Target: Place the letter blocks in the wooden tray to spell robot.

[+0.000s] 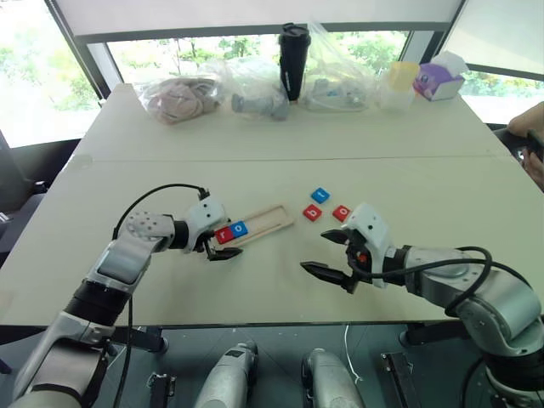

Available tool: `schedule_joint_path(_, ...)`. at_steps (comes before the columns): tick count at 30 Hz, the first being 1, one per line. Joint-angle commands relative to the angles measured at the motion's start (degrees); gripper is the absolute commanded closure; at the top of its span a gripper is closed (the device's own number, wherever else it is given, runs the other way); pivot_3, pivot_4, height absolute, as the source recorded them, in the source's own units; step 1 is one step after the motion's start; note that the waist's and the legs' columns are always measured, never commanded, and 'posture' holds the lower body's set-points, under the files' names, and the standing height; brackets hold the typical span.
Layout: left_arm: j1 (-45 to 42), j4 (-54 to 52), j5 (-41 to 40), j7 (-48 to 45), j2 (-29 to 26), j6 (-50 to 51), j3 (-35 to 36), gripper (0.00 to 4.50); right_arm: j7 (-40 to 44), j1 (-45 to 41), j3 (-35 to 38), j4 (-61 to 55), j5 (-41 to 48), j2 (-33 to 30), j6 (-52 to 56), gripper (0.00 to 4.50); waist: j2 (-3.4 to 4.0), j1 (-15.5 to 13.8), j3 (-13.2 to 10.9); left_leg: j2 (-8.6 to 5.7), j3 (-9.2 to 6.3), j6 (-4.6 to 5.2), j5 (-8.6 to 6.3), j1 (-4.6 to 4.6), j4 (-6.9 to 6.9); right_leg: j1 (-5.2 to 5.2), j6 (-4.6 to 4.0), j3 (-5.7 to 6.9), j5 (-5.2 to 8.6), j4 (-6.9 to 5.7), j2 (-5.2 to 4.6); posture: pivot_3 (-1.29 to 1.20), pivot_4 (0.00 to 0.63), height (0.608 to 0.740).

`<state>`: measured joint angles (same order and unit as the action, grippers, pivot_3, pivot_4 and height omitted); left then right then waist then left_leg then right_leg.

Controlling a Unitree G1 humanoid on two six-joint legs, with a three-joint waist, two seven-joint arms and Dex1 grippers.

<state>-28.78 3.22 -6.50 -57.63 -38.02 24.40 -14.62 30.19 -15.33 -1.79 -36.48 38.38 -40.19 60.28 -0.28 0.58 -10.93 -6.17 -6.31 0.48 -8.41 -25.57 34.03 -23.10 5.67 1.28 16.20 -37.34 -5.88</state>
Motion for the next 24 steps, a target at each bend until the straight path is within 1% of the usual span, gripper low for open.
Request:
schedule_joint_path(1, 0.3, 0.8, 0.6, -0.4, -0.4, 0.7, 0.2, 1.36, 0.3, -0.7, 1.1, -0.4, -0.2, 0.0, -1.2, 0.0, 0.0, 0.0, 0.0, 0.0, 0.0, 0.0, 0.0, 0.01, 0.0, 0.0, 0.0, 0.0, 0.0, 0.0, 0.0, 0.0, 0.15, 0.74)
schedule_joint_path(4, -1.1, 2.5, 0.9, -0.7, -0.5, 1.2, 0.1, 1.36, 0.0, -0.7, 1.4, 0.0, -0.3, 0.0, -1.2, 0.0, 0.0, 0.0, 0.0, 0.0, 0.0, 0.0, 0.0, 0.05, 0.0, 0.01, 0.0, 0.0, 0.0, -0.01, 0.0, 0.0, 0.15, 0.74)
schedule_joint_path(7, -2.5, 4.0, 1.1, -2.9, -1.1, -0.9, -0.2, 1.36, 0.0, -0.7, 1.7, 0.4, -0.6, -0.3, -1.3, 0.0, 0.0, 0.0, 0.0, 0.01, 0.0, 0.0, 0.0, 0.08, 0.0, 0.01, -0.01, 0.0, -0.01, -0.01, 0.0, 0.0, 0.15, 0.74)
schedule_joint_path(10, -4.0, 5.3, 1.3, -5.8, -1.6, -5.2, -0.5, 1.36, 0.2, -0.6, 2.1, 0.7, -1.0, -0.8, -1.8, 0.0, 0.0, 0.0, 0.0, 0.01, 0.0, 0.0, 0.0, 0.07, 0.0, 0.01, -0.02, 0.0, -0.01, -0.01, 0.01, 0.0, 0.15, 0.74)
schedule_joint_path(13, -3.9, 4.6, 0.5, -11.3, -3.2, -10.5, -0.6, 1.36, 0.3, -0.6, 2.7, 1.0, -1.5, -1.1, -2.3, 0.0, 0.0, 0.1, 0.0, 0.01, 0.01, 0.0, 0.0, 0.01, 0.0, 0.0, -0.02, 0.0, -0.01, 0.0, 0.0, 0.0, 0.15, 0.74)
schedule_joint_path(16, -3.9, 4.4, -0.1, -15.1, -4.1, -13.5, -0.5, 1.36, 0.5, -0.6, 3.1, 1.3, -1.8, -1.5, -2.7, 0.0, 0.0, 0.0, 0.0, 0.01, 0.01, 0.0, 0.0, -0.08, -0.02, -0.02, -0.02, 0.0, -0.01, 0.0, 0.0, 0.0, 0.15, 0.74)
schedule_joint_path(24, -3.9, 6.3, 1.0, -20.3, -4.4, -19.7, -0.7, 1.36, 0.7, -0.3, 3.7, 1.6, -2.6, -1.9, -2.9, 0.0, 0.0, 0.0, 0.0, 0.0, 0.01, 0.0, 0.0, -0.08, 0.01, -0.01, -0.04, 0.0, 0.0, 0.01, -0.01, 0.0, 0.15, 0.74)
